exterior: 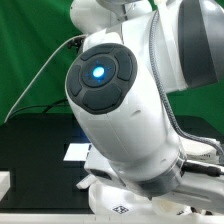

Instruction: Assemble round table

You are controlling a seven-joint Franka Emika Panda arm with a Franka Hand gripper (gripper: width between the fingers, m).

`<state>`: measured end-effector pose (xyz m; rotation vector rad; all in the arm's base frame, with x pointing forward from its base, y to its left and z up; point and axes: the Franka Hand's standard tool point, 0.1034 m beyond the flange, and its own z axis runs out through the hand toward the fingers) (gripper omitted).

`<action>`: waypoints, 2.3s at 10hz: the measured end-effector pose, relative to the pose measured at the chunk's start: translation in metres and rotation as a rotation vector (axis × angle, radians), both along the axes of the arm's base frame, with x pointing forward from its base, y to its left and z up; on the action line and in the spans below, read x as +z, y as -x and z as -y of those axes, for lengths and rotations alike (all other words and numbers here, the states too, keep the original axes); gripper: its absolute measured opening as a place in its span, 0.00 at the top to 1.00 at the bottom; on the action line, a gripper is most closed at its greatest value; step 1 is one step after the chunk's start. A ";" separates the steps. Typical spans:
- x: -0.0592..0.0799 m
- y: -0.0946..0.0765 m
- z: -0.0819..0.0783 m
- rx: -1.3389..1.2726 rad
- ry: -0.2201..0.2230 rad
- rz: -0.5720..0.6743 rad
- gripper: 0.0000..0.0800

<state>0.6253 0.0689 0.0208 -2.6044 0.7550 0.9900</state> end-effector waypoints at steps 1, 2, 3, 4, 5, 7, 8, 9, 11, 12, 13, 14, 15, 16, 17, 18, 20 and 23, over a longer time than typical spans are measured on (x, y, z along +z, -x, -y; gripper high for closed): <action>0.000 0.000 0.000 0.000 0.000 0.000 0.50; 0.001 0.000 0.000 0.002 -0.001 0.001 0.49; 0.006 -0.002 0.001 0.008 -0.005 0.004 0.49; 0.017 -0.003 0.001 0.016 -0.011 0.006 0.49; 0.030 -0.005 0.003 0.028 -0.020 0.016 0.49; 0.071 -0.011 0.013 0.073 -0.047 0.094 0.49; 0.089 -0.006 0.022 0.096 -0.062 0.114 0.49; 0.102 -0.013 0.028 0.131 -0.045 0.202 0.49; 0.125 -0.009 0.026 0.127 0.047 0.394 0.49; 0.122 -0.006 0.025 0.118 0.069 0.435 0.49; 0.122 -0.010 0.025 0.112 0.083 0.470 0.49; 0.124 -0.023 0.024 0.094 0.122 0.572 0.49; 0.125 -0.023 0.022 0.091 0.156 0.650 0.49; 0.126 -0.013 0.021 0.111 0.196 0.723 0.49; 0.130 0.002 0.028 0.123 0.242 0.826 0.49; 0.134 0.023 0.035 0.137 0.271 0.871 0.49; 0.137 0.033 0.029 0.150 0.345 1.035 0.49; 0.136 0.032 0.023 0.111 0.401 1.225 0.49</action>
Offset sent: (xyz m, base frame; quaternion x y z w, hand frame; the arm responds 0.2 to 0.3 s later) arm -0.0021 -0.0031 0.0289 -0.0308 -0.0171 -0.0278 0.9990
